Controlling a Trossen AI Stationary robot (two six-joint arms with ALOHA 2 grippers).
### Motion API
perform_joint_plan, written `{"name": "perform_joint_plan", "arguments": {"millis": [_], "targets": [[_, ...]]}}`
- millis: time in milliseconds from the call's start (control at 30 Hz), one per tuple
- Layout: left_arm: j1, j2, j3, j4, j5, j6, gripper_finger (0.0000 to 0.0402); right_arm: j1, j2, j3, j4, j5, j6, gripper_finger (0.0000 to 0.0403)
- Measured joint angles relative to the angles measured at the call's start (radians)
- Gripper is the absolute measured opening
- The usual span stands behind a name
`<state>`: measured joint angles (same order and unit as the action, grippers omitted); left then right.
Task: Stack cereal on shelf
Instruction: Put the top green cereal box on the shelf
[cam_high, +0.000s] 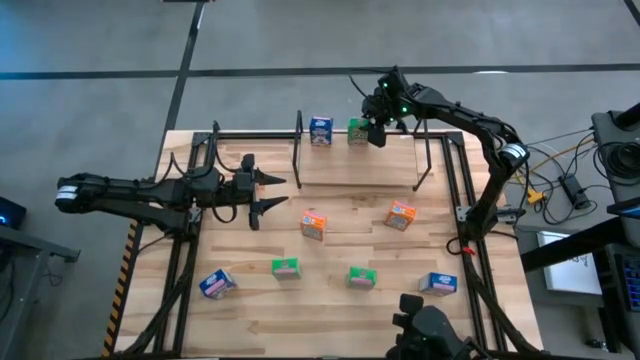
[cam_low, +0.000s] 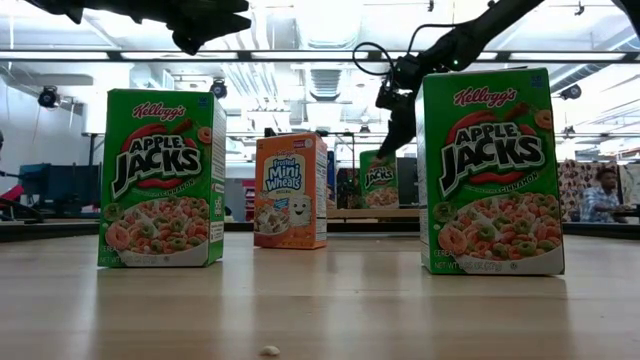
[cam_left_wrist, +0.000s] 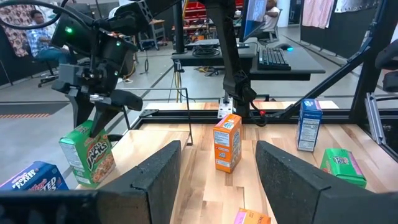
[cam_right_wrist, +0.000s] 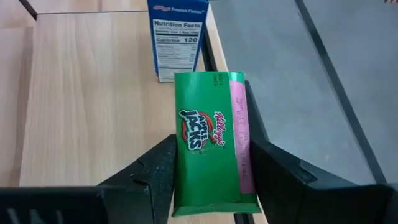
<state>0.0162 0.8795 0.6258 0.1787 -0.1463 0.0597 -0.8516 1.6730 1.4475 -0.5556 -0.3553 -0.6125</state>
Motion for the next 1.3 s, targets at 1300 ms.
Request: {"name": "perform_joint_plan", "arguments": {"millis": [1300], "targets": [[0.0,0.0,0.0,0.0,0.0,-0.018,0.0191,0.0,0.0,0.0,-0.011,-0.079,0.001,0.0196]]}}
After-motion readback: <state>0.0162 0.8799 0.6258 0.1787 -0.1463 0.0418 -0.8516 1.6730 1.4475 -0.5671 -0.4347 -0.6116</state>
